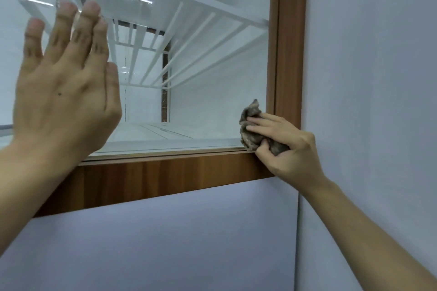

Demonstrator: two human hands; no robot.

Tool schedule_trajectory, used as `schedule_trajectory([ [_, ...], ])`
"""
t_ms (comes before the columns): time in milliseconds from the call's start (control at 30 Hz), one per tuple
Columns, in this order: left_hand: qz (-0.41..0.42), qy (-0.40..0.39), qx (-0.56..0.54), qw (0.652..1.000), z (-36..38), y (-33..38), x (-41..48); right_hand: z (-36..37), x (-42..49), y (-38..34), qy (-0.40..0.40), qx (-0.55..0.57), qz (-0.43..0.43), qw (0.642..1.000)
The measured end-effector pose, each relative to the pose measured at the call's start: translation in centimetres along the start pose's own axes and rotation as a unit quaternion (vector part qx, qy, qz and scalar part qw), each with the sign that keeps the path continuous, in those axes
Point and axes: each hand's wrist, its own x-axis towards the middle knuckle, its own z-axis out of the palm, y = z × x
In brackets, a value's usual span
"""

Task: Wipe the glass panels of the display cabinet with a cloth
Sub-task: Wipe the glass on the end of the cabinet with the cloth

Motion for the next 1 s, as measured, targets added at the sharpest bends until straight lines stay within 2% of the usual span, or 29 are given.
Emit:
schedule_trajectory([
  [167, -0.009, -0.016, 0.010, 1.000, -0.3, 0.1, -0.1, 1.6, 0.7, -5.2, 0.014, 0.102, 0.063, 0.993],
  [400, -0.008, -0.038, 0.005, 0.999, -1.5, 0.5, -0.8, 3.9, 2.1, -8.4, -0.048, 0.152, 0.057, 0.986],
  [533, -0.025, -0.071, -0.022, 0.997, -2.4, 1.3, -1.3, 3.6, 4.8, -8.4, -0.120, 0.179, 0.075, 0.974],
  [633, -0.027, -0.100, 0.005, 0.995, -3.8, 2.2, -0.9, 3.4, 7.9, -8.5, -0.182, 0.203, 0.068, 0.960],
  [800, -0.065, -0.175, -0.034, 0.982, -7.6, 3.8, 0.5, 3.3, 11.9, -9.7, -0.280, 0.263, 0.138, 0.913],
  [1000, -0.146, -0.316, -0.114, 0.930, -13.3, 2.9, 4.2, 4.7, 16.7, -12.6, -0.369, 0.349, 0.261, 0.821],
])
